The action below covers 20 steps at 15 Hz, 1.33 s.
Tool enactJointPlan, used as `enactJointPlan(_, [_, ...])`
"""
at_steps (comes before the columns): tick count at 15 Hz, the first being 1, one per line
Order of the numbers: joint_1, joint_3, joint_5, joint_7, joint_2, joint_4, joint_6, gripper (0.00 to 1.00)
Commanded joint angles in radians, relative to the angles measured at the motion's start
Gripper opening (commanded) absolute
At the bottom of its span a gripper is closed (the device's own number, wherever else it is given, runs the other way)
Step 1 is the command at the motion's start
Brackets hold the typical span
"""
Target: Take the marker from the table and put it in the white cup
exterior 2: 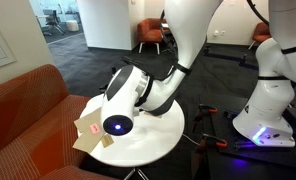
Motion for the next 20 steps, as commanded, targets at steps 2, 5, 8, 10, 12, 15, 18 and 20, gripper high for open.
enactJointPlan(2, [0.003,0.002,-0.027,0.003,0.074,0.075,-0.057,0.05])
enactJointPlan(5, [0.003,-0.001,-0.04,-0.001,0.111,0.103,-0.072,0.05])
enactJointPlan(8, [0.0,-0.003,-0.045,-0.009,0.146,0.131,-0.074,0.05])
enactJointPlan(10, [-0.001,-0.005,-0.046,-0.013,0.17,0.149,-0.074,0.05])
enactJointPlan(12, [-0.002,-0.007,-0.044,-0.017,0.19,0.165,-0.074,0.05])
enactJointPlan(15, [-0.002,-0.013,-0.043,-0.022,0.218,0.187,-0.077,0.05])
enactJointPlan(18, [0.0,-0.018,-0.042,-0.033,0.244,0.209,-0.084,0.46])
enactJointPlan(20, [0.0,-0.018,-0.038,-0.039,0.256,0.221,-0.091,0.54])
